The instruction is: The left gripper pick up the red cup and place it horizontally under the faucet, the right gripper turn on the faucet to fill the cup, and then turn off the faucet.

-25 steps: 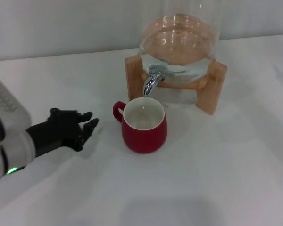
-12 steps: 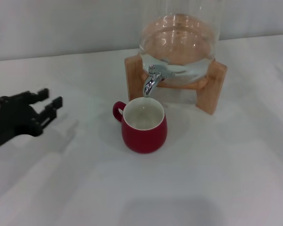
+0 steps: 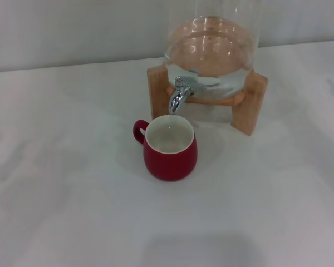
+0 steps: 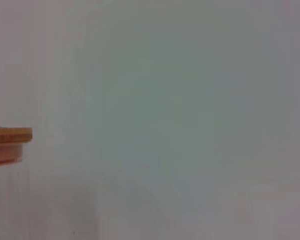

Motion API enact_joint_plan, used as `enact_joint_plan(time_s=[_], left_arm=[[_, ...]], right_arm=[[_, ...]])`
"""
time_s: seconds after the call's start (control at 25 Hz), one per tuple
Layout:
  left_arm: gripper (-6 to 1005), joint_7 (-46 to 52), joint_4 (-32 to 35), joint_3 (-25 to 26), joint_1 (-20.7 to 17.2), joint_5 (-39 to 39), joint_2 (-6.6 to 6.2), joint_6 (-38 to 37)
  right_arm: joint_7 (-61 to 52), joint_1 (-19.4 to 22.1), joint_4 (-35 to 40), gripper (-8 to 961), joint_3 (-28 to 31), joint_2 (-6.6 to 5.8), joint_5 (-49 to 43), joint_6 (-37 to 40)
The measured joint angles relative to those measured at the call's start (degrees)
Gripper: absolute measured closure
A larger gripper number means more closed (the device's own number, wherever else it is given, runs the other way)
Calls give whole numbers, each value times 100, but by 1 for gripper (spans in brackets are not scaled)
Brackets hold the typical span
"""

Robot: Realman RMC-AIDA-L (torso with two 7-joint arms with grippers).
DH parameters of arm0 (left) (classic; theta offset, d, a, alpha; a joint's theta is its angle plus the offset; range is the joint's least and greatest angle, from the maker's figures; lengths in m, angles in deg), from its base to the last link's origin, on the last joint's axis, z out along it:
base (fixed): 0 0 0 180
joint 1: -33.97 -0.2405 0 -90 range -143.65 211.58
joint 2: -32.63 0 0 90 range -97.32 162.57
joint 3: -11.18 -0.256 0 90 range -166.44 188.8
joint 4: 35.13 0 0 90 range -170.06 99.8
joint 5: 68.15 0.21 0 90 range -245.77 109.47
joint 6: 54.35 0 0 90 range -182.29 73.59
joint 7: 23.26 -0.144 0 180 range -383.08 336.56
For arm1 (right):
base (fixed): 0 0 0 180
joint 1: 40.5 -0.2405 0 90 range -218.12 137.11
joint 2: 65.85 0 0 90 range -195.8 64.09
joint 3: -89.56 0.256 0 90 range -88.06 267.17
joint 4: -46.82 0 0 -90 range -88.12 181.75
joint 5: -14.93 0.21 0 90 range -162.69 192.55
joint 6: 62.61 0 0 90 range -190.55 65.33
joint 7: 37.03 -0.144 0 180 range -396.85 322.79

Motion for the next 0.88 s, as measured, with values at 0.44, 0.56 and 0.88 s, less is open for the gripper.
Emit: enact_joint_plan(time_s=[0.44,0.56,0.88], left_arm=[[283,-49,-443,771,36,-201,-6,433],[284,-38,-445,824,44,-215,-7,394],[286,-11,-459,849,184,-204,-23,199]], right_arm=[[-222,65,-39,322,-3,-4,-15,-142],[-496,163,-98,322,-13,-24,-42,-444],[-1501,307,-350,322,-41,-162,-161,-1995]])
